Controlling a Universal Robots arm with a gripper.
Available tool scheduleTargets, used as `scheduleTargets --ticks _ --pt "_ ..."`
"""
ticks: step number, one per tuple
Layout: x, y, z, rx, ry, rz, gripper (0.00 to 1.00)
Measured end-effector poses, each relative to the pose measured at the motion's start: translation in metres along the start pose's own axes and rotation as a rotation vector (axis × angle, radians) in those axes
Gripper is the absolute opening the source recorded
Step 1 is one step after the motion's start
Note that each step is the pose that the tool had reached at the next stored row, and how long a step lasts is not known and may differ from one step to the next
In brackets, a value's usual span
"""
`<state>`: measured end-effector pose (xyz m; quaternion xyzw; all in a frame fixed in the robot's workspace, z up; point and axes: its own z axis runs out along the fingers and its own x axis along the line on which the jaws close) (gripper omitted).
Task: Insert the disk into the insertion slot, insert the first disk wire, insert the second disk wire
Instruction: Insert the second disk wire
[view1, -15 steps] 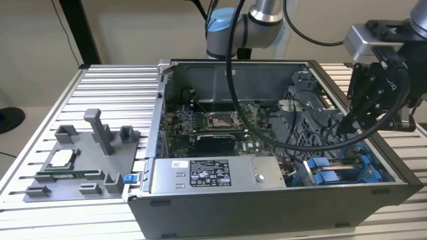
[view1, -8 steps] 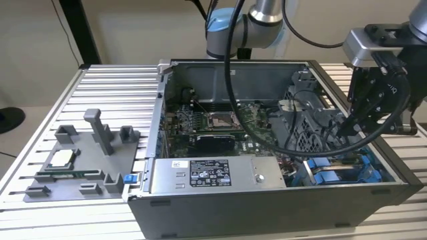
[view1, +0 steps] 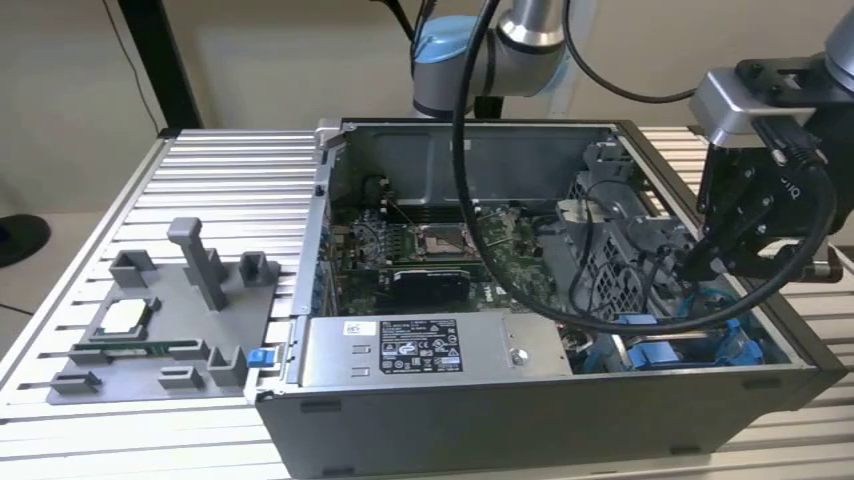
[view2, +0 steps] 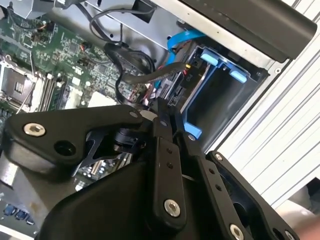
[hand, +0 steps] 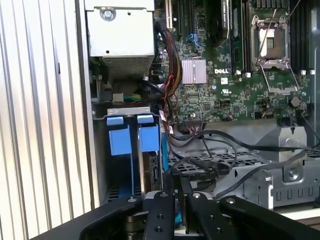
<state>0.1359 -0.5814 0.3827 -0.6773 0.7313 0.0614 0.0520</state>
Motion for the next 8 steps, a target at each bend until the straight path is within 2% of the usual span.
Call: scheduleTargets --ticks 8 --pt "0.0048 0.0013 0.0039 -0.0016 0.0006 -0.031 0.00"
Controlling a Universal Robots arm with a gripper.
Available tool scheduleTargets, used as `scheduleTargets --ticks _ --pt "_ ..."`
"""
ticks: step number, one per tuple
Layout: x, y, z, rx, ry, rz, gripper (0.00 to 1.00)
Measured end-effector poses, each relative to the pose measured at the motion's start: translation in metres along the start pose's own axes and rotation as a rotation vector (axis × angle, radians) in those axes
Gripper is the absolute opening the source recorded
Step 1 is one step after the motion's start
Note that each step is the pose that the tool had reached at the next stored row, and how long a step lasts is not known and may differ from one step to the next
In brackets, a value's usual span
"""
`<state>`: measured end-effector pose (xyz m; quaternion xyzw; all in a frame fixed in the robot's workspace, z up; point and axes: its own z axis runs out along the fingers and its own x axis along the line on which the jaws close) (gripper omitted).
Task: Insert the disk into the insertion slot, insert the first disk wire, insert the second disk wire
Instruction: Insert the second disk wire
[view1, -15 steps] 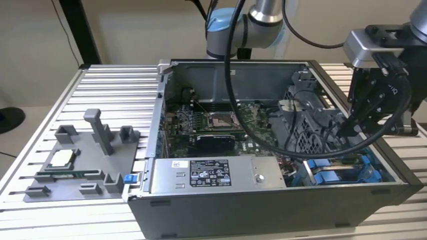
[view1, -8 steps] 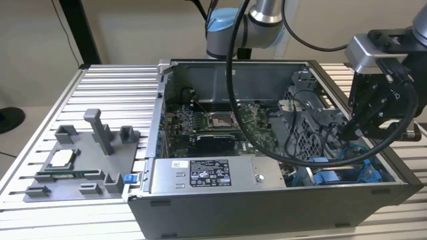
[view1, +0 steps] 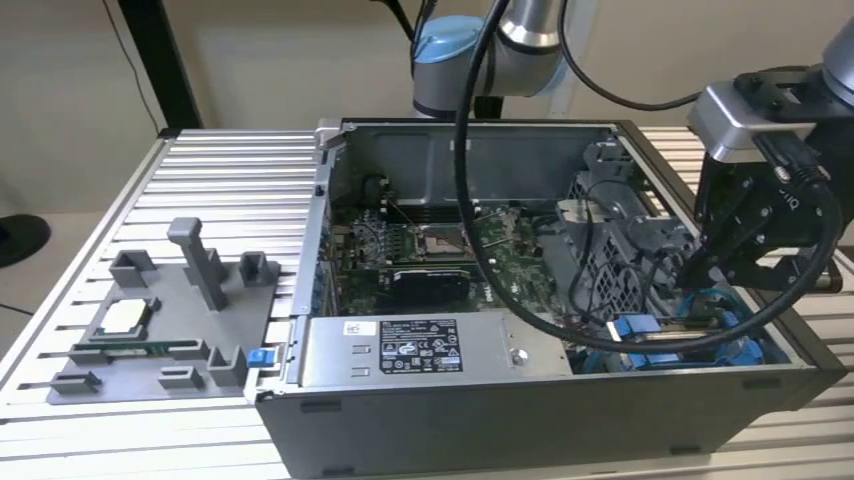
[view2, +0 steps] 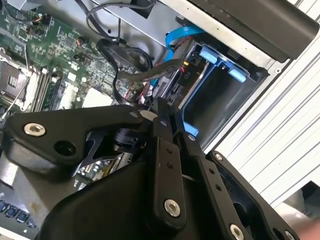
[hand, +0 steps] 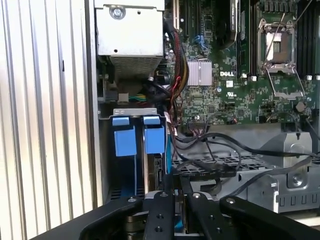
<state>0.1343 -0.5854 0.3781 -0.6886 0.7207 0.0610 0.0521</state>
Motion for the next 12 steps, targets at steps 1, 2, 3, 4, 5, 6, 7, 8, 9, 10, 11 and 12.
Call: scheduleTargets --ticks 1,2,3,4,5,6,7,8,9,10,11,12 --pt "0.0003 0.0003 0.0005 0.0022 0.0000 -0.005 0.00" --pt "0.0007 0.0005 0.0011 0.0053 -0.0001 -0.010 0.00" --pt "0.0012 0.0008 0.0014 0.0108 -0.0002 -0.014 0.00" --pt "0.0017 0.0010 0.0018 0.0173 -0.0004 -0.018 0.00" --pt "0.0022 0.0012 0.0023 0.0242 -0.0008 -0.022 0.00" --pt "0.0030 0.0015 0.0027 0.0309 -0.0011 -0.026 0.00" --pt "0.0041 0.0017 0.0032 0.0366 -0.0013 -0.027 0.00" --pt "0.0053 0.0020 0.0041 0.0408 -0.0016 -0.028 0.00" --pt "0.0063 0.0021 0.0050 0.0441 -0.0018 -0.029 0.00" --pt "0.0074 0.0023 0.0060 0.0476 -0.0020 -0.029 0.00" --pt "0.0081 0.0025 0.0070 0.0513 -0.0020 -0.030 0.00" --pt "0.0086 0.0028 0.0081 0.0550 -0.0020 -0.030 0.00"
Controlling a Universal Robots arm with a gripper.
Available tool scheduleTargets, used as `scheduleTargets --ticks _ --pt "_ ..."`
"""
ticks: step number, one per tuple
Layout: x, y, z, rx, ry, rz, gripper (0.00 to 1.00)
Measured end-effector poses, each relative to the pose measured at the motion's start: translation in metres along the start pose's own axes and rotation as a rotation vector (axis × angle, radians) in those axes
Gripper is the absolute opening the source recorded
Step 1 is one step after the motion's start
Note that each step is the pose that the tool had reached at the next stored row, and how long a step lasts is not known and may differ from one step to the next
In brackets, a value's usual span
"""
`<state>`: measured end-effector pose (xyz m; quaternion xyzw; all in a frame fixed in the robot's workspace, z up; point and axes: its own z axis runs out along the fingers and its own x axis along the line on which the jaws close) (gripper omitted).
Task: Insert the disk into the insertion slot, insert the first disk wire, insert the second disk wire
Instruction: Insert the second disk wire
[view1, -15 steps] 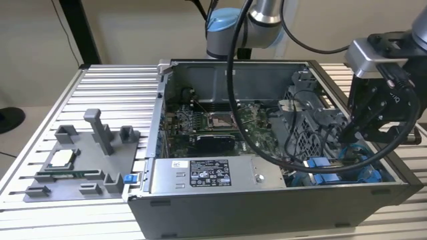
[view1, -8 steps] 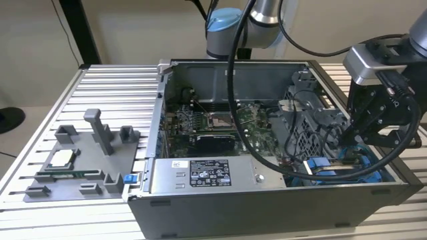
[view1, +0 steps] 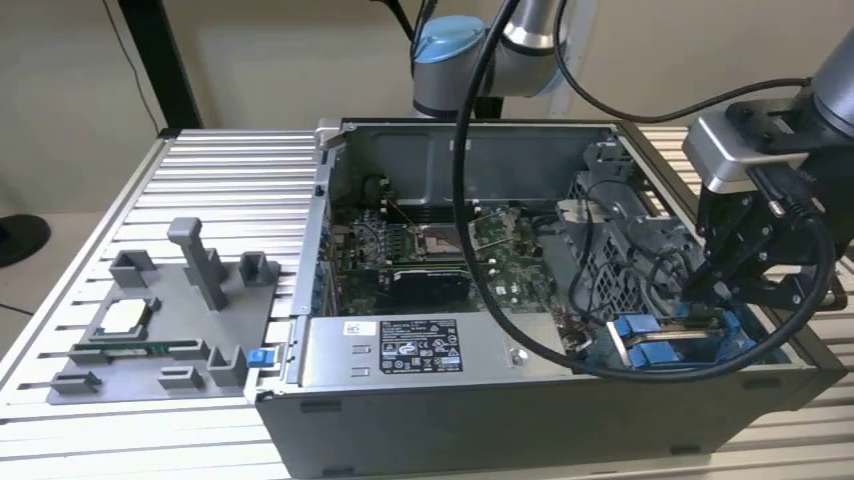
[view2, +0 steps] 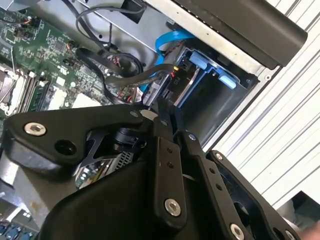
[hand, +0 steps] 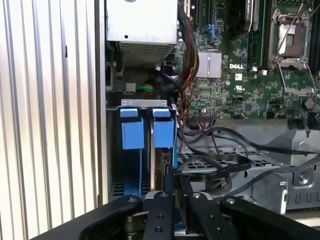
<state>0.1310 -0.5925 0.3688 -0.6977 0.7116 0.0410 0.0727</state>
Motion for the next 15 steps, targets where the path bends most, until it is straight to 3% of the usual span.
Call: scheduleTargets --ticks 3,6,15 --pt "0.0009 0.0011 0.0050 0.0097 -0.0001 -0.001 0.00" --pt "0.0018 0.0014 0.0103 0.0141 0.0003 0.002 0.00" --pt "0.0025 0.0009 0.0147 0.0154 0.0013 0.004 0.00"
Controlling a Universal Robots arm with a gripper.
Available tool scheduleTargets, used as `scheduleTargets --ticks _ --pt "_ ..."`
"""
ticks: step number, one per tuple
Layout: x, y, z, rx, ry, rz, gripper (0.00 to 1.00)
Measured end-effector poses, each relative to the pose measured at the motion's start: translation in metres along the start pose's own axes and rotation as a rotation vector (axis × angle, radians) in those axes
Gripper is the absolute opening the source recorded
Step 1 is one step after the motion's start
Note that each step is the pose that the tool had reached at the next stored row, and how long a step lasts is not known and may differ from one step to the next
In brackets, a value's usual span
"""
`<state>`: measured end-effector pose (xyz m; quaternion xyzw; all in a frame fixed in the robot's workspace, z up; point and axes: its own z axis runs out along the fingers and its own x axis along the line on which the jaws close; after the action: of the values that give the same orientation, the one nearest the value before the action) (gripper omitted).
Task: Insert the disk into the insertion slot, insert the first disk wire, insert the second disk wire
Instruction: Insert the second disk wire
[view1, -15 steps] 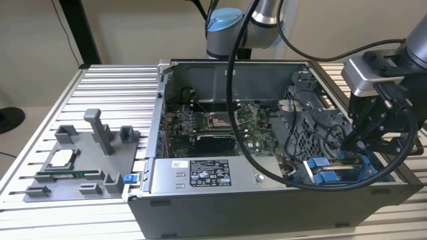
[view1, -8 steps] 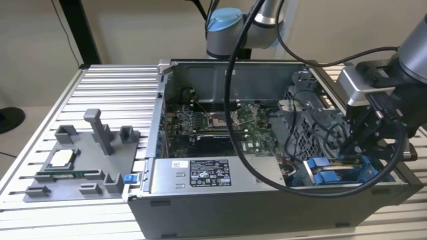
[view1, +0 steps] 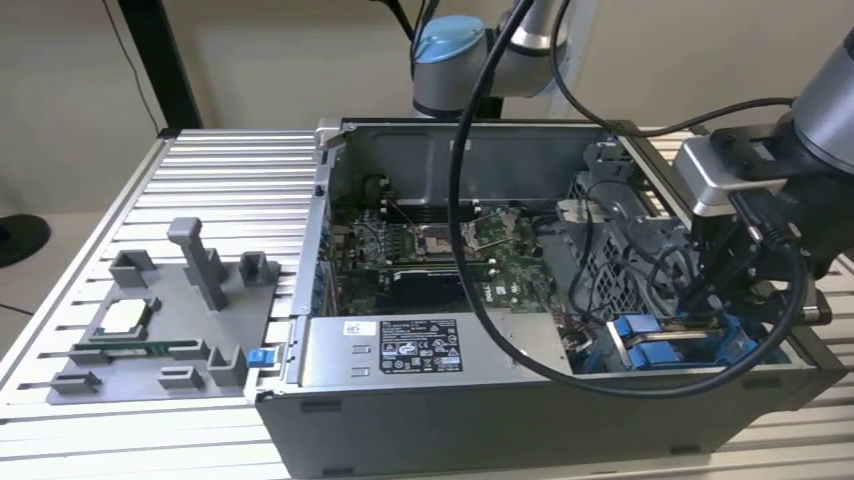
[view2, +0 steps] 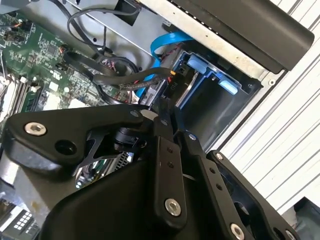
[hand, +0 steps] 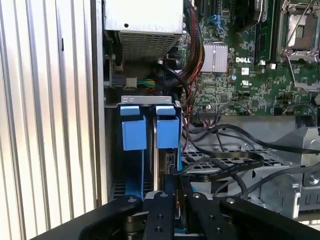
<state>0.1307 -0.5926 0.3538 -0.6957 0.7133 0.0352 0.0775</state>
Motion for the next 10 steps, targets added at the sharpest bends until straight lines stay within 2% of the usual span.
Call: scheduleTargets --ticks 7,10 --pt "0.0004 -0.0016 0.0029 0.0030 -0.0006 0.000 0.00" --pt "0.0007 -0.0015 0.0045 0.0121 -0.0008 -0.002 0.00"
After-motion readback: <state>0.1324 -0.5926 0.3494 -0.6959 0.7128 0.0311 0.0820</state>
